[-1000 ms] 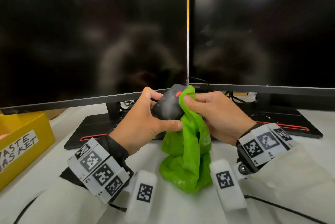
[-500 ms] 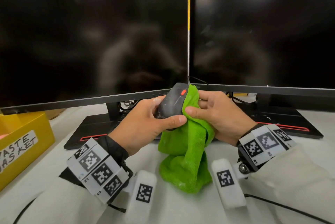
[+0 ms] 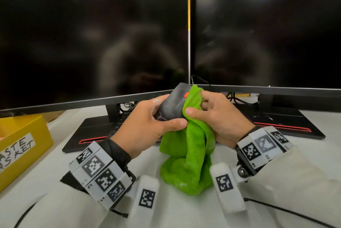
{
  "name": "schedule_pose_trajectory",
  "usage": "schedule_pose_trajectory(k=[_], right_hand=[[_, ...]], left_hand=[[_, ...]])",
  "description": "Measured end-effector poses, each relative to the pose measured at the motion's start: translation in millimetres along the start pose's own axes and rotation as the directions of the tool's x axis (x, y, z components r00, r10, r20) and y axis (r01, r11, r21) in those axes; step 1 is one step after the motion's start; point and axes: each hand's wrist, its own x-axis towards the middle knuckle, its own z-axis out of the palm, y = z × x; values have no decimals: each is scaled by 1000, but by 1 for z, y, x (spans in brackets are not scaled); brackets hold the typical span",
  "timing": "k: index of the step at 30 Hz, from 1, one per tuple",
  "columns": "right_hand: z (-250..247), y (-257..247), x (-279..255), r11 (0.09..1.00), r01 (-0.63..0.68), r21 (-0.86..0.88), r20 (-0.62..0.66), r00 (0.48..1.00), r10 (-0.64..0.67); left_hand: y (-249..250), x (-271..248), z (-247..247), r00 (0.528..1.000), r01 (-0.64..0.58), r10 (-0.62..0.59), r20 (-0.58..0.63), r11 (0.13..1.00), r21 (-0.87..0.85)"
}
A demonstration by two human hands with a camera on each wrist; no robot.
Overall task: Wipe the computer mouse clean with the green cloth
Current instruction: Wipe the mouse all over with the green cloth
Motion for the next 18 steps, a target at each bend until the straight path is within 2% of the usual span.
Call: schedule_pose_trajectory(k=[2, 6, 9, 10, 15, 16, 18], right_hand=[[3, 2, -1, 1000, 12, -8, -11, 1000, -12], [6, -3, -1, 998, 46, -52, -143, 988, -53], [1, -5, 2, 992, 57, -112, -267, 960, -85], [-2, -6, 3, 992, 63, -111, -270, 959, -91], [-5, -1, -1, 993, 73, -92, -26, 997, -76], [-4, 2, -2, 992, 79, -97, -1, 997, -79], [2, 2, -3, 989, 97, -112, -31, 994, -101]], left_hand=[[0, -1, 2, 1000, -2, 2, 4, 1000, 2], [-2, 1, 5, 999, -22, 21, 31, 999, 25], [-2, 0, 5, 999, -3, 2, 54, 1000, 9], [-1, -1, 4, 999, 3, -3, 53, 1000, 6], [0, -2, -2, 1000, 19, -19, 1, 1000, -24], [0, -2, -1, 1000, 21, -21, 1, 1000, -20], [-1, -1, 1, 1000, 17, -17, 11, 1000, 3]])
